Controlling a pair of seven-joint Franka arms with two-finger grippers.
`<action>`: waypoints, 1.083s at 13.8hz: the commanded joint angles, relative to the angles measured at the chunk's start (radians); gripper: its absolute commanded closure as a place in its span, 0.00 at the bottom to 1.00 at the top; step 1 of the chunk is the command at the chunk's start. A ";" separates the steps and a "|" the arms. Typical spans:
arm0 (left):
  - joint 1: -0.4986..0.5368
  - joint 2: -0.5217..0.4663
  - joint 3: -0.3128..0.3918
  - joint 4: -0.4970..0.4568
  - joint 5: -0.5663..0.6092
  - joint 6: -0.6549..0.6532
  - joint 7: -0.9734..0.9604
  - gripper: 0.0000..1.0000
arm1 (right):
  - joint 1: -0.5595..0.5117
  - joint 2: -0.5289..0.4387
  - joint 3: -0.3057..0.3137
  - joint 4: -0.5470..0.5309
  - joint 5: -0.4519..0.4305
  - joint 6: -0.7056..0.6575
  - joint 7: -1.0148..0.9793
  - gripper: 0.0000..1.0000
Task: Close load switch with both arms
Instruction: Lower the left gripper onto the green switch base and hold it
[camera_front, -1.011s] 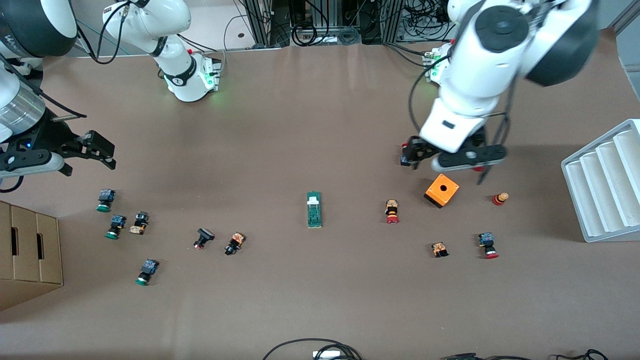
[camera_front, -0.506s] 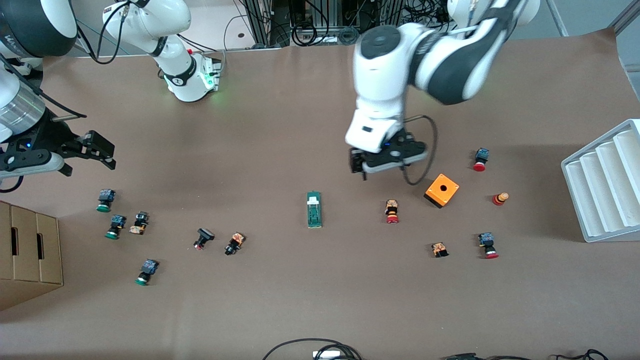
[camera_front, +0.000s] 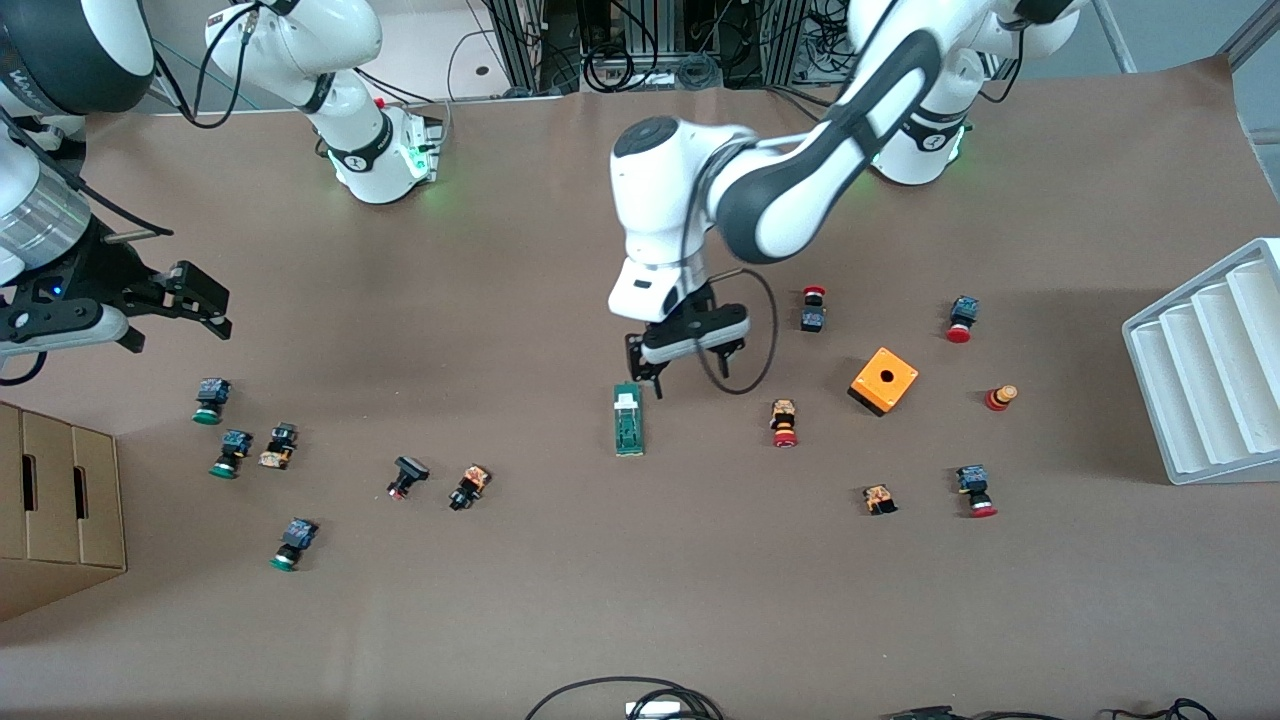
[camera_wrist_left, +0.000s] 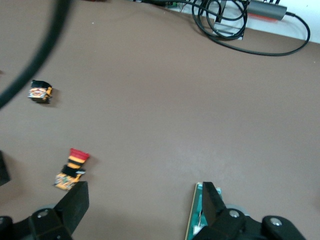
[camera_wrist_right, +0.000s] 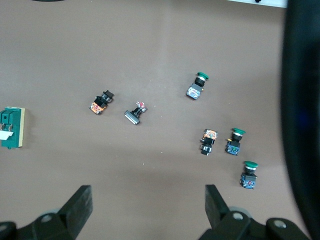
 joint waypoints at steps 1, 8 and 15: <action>-0.055 0.080 0.005 0.034 0.165 -0.001 -0.189 0.00 | -0.001 0.007 -0.002 0.013 -0.012 0.005 -0.008 0.00; -0.188 0.220 0.009 0.033 0.396 -0.059 -0.348 0.00 | -0.002 0.009 -0.003 0.013 -0.012 0.003 -0.008 0.00; -0.284 0.309 0.057 0.034 0.591 -0.094 -0.653 0.00 | -0.002 0.009 -0.003 0.011 -0.012 0.003 -0.008 0.00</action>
